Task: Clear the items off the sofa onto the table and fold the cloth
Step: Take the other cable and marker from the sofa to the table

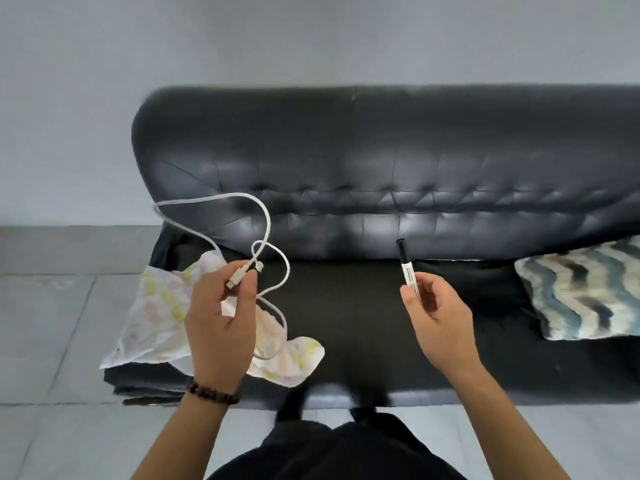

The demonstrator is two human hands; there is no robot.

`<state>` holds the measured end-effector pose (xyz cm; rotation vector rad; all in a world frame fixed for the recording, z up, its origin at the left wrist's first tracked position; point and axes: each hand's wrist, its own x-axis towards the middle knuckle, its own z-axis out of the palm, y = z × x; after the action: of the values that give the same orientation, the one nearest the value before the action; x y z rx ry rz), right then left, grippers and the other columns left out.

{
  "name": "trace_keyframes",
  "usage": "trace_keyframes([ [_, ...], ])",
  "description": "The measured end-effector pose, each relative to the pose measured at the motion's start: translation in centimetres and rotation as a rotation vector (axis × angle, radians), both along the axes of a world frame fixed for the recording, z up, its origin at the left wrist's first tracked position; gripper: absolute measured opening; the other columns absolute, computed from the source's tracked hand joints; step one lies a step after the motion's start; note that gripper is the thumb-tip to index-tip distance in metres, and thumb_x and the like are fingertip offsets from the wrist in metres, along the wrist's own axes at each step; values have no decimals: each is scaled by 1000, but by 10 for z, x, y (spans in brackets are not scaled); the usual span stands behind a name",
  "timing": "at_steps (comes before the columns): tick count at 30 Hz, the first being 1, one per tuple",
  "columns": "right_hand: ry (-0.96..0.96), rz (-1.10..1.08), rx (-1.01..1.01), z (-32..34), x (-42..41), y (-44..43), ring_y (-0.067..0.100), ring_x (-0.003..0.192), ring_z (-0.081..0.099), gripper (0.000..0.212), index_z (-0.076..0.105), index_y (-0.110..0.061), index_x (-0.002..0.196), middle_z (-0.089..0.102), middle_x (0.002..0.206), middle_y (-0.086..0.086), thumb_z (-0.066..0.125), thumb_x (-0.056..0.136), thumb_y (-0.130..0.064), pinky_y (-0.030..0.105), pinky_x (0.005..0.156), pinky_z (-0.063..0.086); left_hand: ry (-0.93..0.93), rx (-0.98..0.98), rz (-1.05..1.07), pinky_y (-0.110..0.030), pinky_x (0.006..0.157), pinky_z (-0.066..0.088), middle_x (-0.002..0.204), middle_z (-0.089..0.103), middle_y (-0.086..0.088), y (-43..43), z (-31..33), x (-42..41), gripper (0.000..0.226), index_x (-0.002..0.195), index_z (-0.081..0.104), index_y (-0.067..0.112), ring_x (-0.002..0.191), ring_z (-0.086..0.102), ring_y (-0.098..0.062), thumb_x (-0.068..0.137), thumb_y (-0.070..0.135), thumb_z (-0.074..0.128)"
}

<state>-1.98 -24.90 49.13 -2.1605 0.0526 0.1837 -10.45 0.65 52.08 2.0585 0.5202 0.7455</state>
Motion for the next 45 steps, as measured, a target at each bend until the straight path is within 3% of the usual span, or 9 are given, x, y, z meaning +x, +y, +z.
trace_keyframes([
  [3,21,-196,2,15,-54,-15,2,83,61,12,63,-32,108,67,92,-13,62,95,-29,17,72,43,-9,56,-121,-21,81,47,95,60,18,12,4,-32,16,103,62,30,91,58,-15,91,38,54],
  [9,156,-638,53,10,-194,-33,9,88,66,11,63,-33,103,70,96,-13,63,95,-26,33,82,53,174,7,-408,-8,80,40,95,59,13,25,-26,-70,12,102,64,25,91,58,-22,93,32,59],
  [13,204,-926,76,9,-285,-50,18,90,68,9,61,-38,100,72,97,-7,63,94,-31,39,84,54,283,-106,-572,-6,76,40,93,61,16,-13,-39,-71,15,92,57,44,91,61,-20,94,29,61],
  [16,167,-1114,90,18,-342,-64,18,89,68,10,61,-39,100,72,95,-7,63,94,-32,43,85,54,302,-92,-782,-20,79,44,96,60,20,-59,-30,-74,23,91,58,49,94,61,-20,93,26,59],
  [20,60,-1378,190,26,-416,-92,20,89,67,10,61,-35,101,72,95,-3,63,95,-28,35,77,51,234,-61,-1030,-5,76,42,97,60,21,-138,-6,-95,18,95,57,47,94,60,-15,91,29,57],
  [25,-51,-1664,275,18,-523,-139,20,89,67,11,61,-35,102,71,97,-2,63,95,-27,31,72,48,205,-39,-1250,0,77,40,92,60,25,-251,8,-150,25,90,57,53,91,57,-1,92,28,59],
  [31,-87,-1910,329,5,-656,-226,22,84,65,11,60,-34,99,70,95,2,63,95,-23,31,69,49,162,-88,-1412,1,73,42,95,61,18,-396,2,-246,20,94,59,45,85,61,14,93,25,59],
  [38,-62,-2034,287,10,-745,-337,19,80,64,11,59,-34,96,69,94,0,64,95,-25,32,69,47,32,44,-1587,-6,79,45,95,58,31,-534,12,-320,11,100,54,59,88,58,-3,91,54,51],
  [45,-32,-2059,296,-16,-770,-492,14,78,65,11,61,-33,98,70,95,2,65,94,-24,31,70,48,143,27,-1632,-7,73,46,94,62,15,-696,-36,-356,17,97,55,52,86,59,0,94,35,58],
])
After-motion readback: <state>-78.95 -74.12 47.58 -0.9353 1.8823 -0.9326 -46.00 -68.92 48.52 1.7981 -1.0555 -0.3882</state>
